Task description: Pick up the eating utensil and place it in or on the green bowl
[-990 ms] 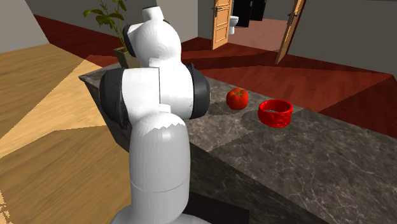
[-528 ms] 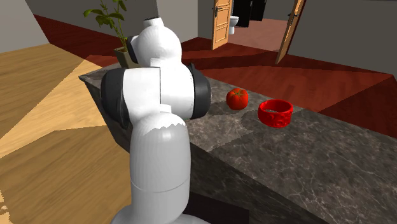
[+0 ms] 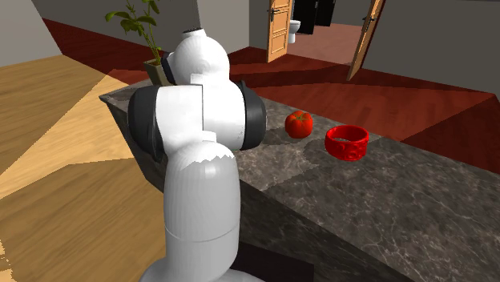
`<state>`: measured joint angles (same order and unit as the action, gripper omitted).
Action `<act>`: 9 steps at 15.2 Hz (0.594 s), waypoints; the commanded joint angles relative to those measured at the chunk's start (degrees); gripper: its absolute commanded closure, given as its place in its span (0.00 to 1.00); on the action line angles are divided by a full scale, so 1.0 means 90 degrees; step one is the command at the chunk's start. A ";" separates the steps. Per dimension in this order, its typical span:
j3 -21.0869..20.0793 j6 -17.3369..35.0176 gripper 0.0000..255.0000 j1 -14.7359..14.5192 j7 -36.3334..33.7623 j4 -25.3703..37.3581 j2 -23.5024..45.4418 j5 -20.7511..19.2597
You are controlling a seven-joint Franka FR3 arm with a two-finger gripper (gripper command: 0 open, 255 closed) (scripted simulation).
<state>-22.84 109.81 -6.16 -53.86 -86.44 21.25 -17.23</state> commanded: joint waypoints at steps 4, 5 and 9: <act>-0.0002 0.0003 0.00 -0.0002 -0.0002 -0.0004 0.0003 0.0001; -0.0001 0.0004 0.00 -0.0001 -0.0001 -0.0006 0.0002 0.0001; -0.0019 -0.0185 0.00 -0.0020 0.0020 0.0145 -0.0040 0.0028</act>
<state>-22.92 109.19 -6.25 -53.82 -85.96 21.14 -17.13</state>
